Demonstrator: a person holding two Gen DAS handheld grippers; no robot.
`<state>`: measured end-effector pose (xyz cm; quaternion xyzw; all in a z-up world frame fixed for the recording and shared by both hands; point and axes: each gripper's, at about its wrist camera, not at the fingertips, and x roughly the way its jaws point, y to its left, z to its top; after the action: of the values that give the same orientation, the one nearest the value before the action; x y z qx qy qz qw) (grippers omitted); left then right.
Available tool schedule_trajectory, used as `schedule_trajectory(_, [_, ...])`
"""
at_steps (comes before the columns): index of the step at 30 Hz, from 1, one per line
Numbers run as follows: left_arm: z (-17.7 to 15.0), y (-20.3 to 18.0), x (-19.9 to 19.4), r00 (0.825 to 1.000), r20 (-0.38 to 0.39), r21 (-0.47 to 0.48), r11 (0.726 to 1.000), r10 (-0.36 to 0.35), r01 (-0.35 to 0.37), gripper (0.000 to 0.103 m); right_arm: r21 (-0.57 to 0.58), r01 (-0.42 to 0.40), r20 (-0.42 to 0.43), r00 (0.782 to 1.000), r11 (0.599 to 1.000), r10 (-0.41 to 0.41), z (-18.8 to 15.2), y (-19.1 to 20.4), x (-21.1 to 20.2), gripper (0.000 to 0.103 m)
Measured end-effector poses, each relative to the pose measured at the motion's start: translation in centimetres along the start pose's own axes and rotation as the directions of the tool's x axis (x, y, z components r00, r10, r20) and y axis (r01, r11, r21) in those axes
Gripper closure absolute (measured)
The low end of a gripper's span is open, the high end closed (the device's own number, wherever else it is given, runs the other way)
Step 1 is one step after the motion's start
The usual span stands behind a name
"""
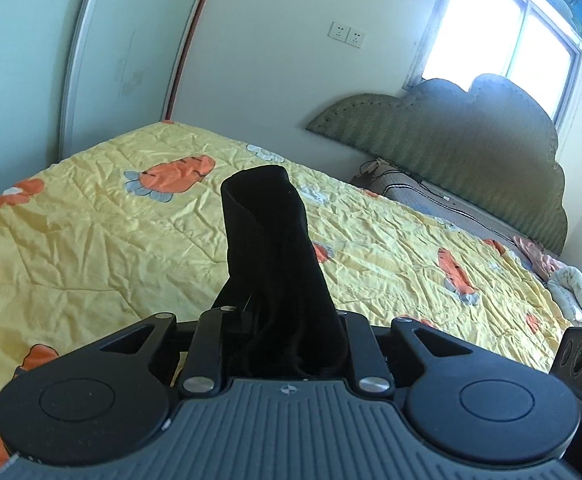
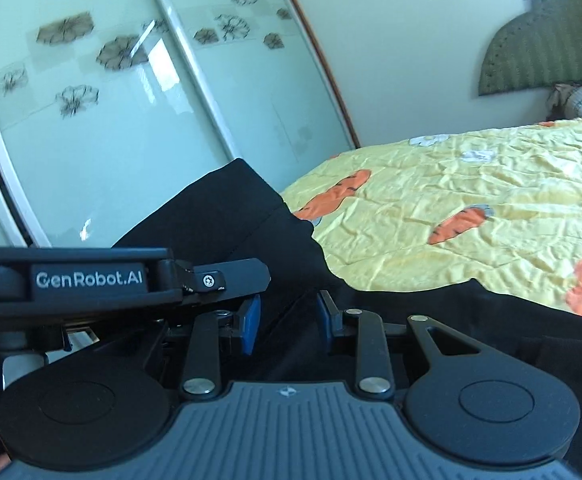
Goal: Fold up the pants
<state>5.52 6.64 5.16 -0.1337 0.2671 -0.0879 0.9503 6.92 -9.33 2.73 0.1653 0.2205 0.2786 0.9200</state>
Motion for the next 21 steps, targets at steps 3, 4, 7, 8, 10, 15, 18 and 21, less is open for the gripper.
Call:
schedule_trajectory(3, [-0.2, -2.0, 0.1, 1.000, -0.004, 0.020, 0.999, -0.031, 0.031, 0.085, 0.067, -0.009, 0.029, 1.000, 0.998, 0.008, 0.0, -1.9, -1.8, 0.073])
schedule_trajectory(4, [-0.3, -2.8, 0.1, 0.999, -0.005, 0.029, 0.999, -0.037, 0.037, 0.085, 0.086, -0.009, 0.038, 0.999, 0.996, 0.006, 0.0, -2.4, -2.4, 0.073])
schedule_trajectory(7, [-0.8, -5.0, 0.4, 0.999, -0.008, 0.060, 0.997, -0.053, 0.053, 0.085, 0.130, 0.000, 0.062, 0.998, 0.992, -0.008, -0.2, -4.0, -4.1, 0.073])
schedule_trajectory(8, [-1.0, -5.7, 0.5, 0.998, -0.009, 0.070, 0.996, -0.059, 0.060, 0.085, 0.144, 0.002, 0.069, 0.998, 0.990, -0.013, -0.3, -4.5, -4.7, 0.073])
schedule_trajectory(10, [-1.5, -7.1, 0.6, 0.997, -0.010, 0.090, 0.993, -0.072, 0.072, 0.085, 0.171, 0.007, 0.082, 0.996, 0.985, -0.022, -0.5, -5.5, -5.9, 0.073])
schedule_trajectory(15, [-2.4, -9.9, 0.9, 0.995, -0.017, 0.121, 0.988, -0.097, 0.098, 0.085, 0.214, 0.026, 0.109, 0.993, 0.976, -0.050, -0.9, -7.4, -8.3, 0.073])
schedule_trajectory(18, [-3.1, -11.4, 1.2, 0.994, -0.027, 0.143, 0.984, -0.107, 0.110, 0.085, 0.238, 0.038, 0.121, 0.990, 0.971, -0.068, -1.3, -8.4, -9.4, 0.073])
schedule_trajectory(21, [-3.9, -13.2, 1.4, 0.992, -0.037, 0.173, 0.977, -0.123, 0.127, 0.085, 0.265, 0.050, 0.136, 0.987, 0.963, -0.089, -1.8, -9.6, -10.8, 0.073])
